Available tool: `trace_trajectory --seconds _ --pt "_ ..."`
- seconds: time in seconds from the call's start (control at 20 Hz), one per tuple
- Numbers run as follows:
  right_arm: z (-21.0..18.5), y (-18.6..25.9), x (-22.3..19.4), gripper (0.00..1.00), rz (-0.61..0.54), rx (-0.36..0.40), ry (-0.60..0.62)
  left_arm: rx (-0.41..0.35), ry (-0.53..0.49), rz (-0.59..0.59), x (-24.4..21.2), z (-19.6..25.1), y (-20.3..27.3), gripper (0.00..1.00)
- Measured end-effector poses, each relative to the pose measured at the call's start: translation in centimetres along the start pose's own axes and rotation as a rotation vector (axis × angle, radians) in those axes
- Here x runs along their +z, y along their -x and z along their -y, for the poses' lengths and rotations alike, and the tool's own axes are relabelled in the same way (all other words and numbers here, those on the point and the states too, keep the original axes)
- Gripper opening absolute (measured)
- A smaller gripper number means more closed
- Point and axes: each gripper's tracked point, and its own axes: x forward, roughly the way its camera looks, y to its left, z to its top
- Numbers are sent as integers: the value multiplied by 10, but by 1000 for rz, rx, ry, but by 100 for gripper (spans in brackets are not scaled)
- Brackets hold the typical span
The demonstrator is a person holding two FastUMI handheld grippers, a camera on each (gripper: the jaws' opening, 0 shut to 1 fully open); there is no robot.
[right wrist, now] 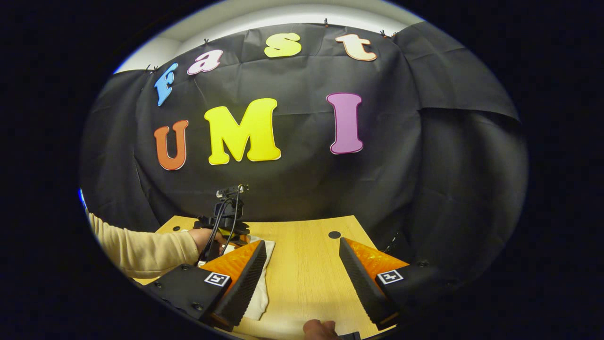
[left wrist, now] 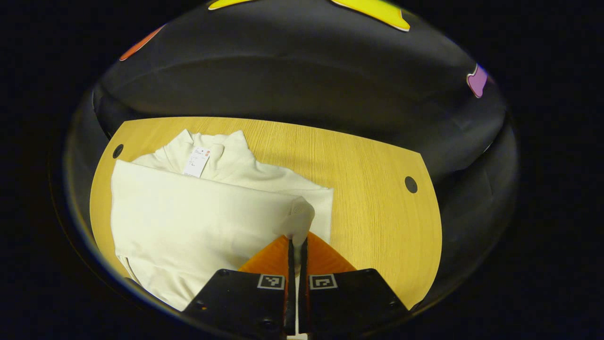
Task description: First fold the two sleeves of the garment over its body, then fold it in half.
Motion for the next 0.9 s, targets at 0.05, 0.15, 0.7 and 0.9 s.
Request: trace_trajectory --seconds 0.05,0.15,0.7,0.9 --pt "0 0 0 96 2 1 1 -10 1 -12 -4 8 3 6" --pt "2 1 -2 96 -1 0 4 -25 9 -14 -5 9 3 8" --pt "-15 6 5 96 15 18 22 -101 105 53 2 -6 55 71" --pt "-37 11 19 96 57 33 59 -94 108 134 8 -34 97 93"
